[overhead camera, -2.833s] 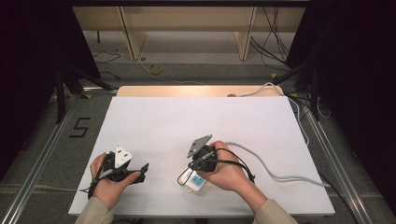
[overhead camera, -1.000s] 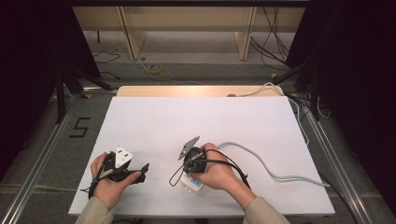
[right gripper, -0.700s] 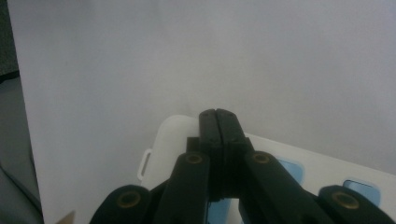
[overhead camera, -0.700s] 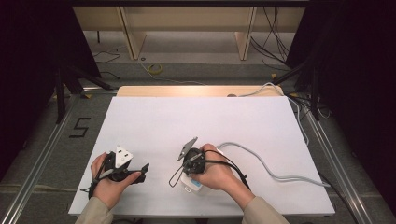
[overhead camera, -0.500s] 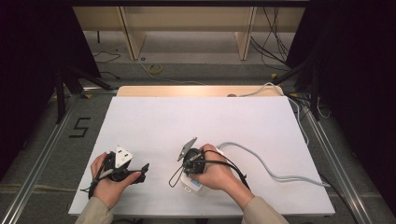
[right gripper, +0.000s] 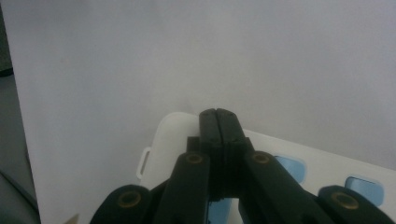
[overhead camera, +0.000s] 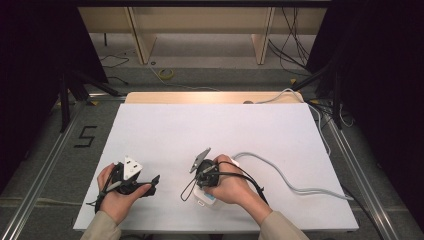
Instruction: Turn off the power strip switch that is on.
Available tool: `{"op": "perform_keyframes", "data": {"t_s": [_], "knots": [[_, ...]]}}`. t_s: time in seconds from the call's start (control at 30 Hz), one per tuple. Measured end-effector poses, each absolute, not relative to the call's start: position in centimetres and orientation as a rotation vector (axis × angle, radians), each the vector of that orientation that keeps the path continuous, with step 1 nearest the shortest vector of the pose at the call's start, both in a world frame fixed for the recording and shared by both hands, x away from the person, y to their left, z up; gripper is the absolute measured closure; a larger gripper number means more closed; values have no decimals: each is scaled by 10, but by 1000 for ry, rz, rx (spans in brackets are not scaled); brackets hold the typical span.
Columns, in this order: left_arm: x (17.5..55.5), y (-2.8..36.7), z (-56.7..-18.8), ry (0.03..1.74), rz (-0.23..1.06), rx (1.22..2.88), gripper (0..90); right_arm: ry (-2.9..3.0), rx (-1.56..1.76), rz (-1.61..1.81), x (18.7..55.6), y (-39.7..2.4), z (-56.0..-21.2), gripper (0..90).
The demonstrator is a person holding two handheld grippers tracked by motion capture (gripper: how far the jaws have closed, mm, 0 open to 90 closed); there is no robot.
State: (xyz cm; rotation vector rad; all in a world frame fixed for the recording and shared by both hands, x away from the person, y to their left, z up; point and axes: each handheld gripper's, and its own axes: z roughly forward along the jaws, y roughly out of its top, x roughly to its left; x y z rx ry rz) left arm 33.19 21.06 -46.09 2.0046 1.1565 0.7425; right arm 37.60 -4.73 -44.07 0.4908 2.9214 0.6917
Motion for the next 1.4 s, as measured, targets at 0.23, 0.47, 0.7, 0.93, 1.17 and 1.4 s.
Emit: {"op": "perform_keyframes", "data": {"t_s": [0.23, 0.47, 0.7, 0.93, 1.17, 1.4], "knots": [[331, 210, -461, 1155, 744, 2007, 88, 2924, 528, 719, 377, -49, -442, 900], [331, 210, -461, 1152, 743, 2013, 89, 2920, 529, 709, 376, -49, -443, 900], [331, 209, -461, 1153, 742, 2007, 89, 2919, 549, 728, 376, -50, -443, 900], [332, 210, -461, 1153, 740, 2009, 90, 2914, 565, 727, 376, -50, -443, 900], [332, 210, -462, 1154, 739, 2008, 92, 2911, 546, 723, 376, -51, -443, 900], [332, 210, -462, 1154, 737, 2012, 92, 2906, 559, 739, 375, -51, -441, 900]]}}
